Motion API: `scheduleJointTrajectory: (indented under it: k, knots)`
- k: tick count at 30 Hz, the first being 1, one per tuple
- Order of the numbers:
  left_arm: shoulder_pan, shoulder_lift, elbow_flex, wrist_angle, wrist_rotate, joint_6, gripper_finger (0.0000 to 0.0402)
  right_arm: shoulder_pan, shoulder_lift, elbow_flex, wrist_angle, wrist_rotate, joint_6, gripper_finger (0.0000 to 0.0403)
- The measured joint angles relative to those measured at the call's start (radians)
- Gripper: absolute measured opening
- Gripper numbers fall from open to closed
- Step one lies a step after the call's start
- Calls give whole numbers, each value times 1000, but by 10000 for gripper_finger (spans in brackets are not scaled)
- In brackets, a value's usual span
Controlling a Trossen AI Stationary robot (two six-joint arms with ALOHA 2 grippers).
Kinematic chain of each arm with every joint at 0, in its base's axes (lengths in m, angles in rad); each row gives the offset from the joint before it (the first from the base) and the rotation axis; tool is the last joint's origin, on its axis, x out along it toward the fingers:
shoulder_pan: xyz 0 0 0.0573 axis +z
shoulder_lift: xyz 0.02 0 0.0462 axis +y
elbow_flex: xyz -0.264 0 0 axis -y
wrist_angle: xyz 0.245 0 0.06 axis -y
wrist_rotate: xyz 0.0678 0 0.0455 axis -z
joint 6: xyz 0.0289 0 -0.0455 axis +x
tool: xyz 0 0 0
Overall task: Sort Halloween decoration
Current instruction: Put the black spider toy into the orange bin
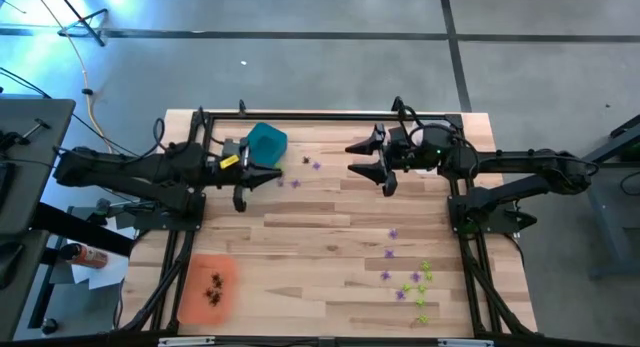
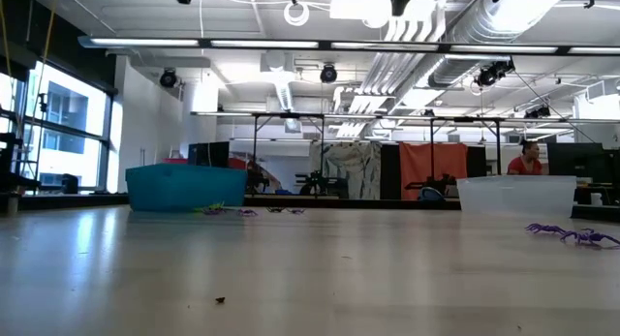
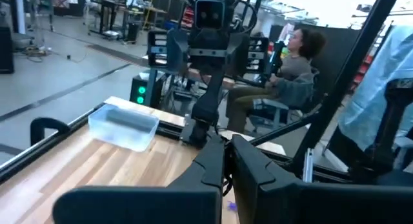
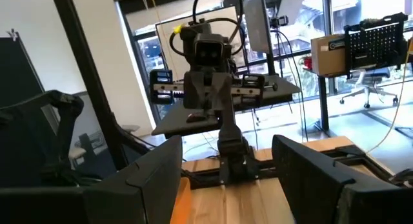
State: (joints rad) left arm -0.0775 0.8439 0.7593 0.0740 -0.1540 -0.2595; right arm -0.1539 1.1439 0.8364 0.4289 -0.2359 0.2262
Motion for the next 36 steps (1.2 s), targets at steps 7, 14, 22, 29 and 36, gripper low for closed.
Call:
scheduleJointTrajectory:
  k: [7,14,22,29,36]
  knots:
    - [-11,-24,2,-113,182,-103,0,0,0,0,-2,1,66,236]
    - [-211,-38,0,-611,463,-533,0,5,0,0,-50,2,175,236]
    - [-684,26,-30,-799,557,-983,0,11,1,0,-162,2,174,236]
    - [-894,78,-208,-513,260,-1041,0,11,1,0,-213,8,174,236]
    - [-906,173,-258,-587,229,-959,0,10,1,0,-227,34,160,236]
